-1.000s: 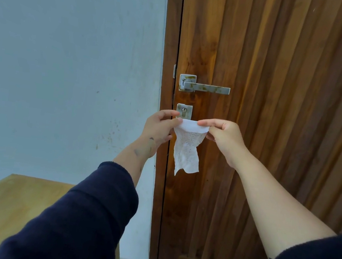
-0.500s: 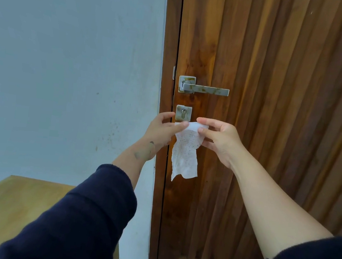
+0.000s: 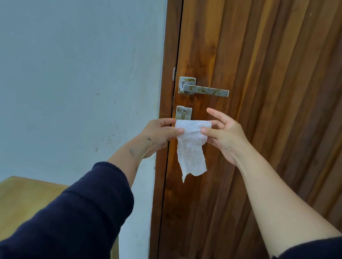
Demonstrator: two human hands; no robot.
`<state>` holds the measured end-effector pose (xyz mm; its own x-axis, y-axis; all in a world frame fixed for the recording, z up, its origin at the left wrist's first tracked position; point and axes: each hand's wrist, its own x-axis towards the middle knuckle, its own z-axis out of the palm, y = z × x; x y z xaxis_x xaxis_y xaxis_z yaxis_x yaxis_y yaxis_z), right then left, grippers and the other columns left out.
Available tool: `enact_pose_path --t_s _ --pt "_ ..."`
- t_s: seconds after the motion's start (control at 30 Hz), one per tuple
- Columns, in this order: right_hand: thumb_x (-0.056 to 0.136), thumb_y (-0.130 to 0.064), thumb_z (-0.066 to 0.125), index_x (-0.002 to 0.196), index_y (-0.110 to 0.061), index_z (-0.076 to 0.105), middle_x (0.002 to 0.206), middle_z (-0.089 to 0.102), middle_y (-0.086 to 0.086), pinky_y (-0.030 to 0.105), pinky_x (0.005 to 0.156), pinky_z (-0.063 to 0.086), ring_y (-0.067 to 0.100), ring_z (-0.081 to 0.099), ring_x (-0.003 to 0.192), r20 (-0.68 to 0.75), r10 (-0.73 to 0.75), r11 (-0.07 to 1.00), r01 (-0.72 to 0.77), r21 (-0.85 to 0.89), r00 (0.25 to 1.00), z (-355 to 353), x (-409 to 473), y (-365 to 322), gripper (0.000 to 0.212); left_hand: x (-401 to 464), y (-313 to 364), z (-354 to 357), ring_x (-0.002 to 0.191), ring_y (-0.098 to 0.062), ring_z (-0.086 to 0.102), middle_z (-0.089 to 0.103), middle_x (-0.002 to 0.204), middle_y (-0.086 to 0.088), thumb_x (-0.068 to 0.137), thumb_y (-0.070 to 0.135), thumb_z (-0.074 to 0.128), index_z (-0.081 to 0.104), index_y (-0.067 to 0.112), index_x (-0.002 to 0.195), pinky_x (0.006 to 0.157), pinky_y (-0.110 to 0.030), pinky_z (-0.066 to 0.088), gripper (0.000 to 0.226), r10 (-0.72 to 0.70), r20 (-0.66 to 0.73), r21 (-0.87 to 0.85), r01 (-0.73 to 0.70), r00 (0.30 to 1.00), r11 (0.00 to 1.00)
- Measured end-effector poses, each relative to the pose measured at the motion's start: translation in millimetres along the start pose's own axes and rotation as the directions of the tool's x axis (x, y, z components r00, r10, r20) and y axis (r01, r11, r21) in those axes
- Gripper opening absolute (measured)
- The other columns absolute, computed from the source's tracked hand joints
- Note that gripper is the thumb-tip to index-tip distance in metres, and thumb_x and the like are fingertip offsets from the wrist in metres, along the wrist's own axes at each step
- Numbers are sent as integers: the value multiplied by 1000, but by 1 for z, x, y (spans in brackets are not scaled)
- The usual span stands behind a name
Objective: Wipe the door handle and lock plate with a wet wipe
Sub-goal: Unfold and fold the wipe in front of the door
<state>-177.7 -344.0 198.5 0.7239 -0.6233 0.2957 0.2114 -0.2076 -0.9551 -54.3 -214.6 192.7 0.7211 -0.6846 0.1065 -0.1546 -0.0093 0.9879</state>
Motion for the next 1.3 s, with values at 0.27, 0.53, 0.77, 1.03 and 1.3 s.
enact_pose_path --t_s 0.27,0.53,0.77,1.03,1.3 --pt "80 5 70 135 -25 50 110 67 7 31 80 58 21 66 102 -15 6 1000 -6 -29 1000 -2 2 2 65 -3 -1 -1 99 -20 51 61 121 -11 88 12 67 58 18 127 92 -34 45 40 -13 88 112 3 996 994" --pt "82 6 67 140 -24 45 101 71 2 31 90 53 16 66 99 41 -122 979 127 -159 992 -2 -1 -9 69 2 0 0 102 -19 59 65 97 1 86 1 66 60 23 124 106 -44 43 44 202 -5 24 -202 979 979" --pt "84 -1 68 122 -19 61 96 71 -4 11 84 43 6 64 96 -56 -288 930 266 -252 956 7 -3 -10 43 2 0 13 107 -20 61 65 106 3 94 21 59 64 28 100 96 -45 52 11 297 -52 79 -292 953 953" --pt "87 -9 66 99 -20 66 98 67 -4 11 66 54 11 65 94 -73 -230 956 211 -206 970 7 -1 -10 16 2 6 15 101 -20 60 61 103 2 98 17 53 59 27 87 90 -42 55 16 370 -76 87 -364 926 927" --pt "91 -8 61 84 -23 70 97 64 -7 21 77 56 15 61 100 -15 -197 957 189 -222 980 8 -4 -7 19 0 8 9 101 -18 59 63 103 3 97 15 54 64 28 85 81 -31 55 20 359 -65 85 -353 931 932"
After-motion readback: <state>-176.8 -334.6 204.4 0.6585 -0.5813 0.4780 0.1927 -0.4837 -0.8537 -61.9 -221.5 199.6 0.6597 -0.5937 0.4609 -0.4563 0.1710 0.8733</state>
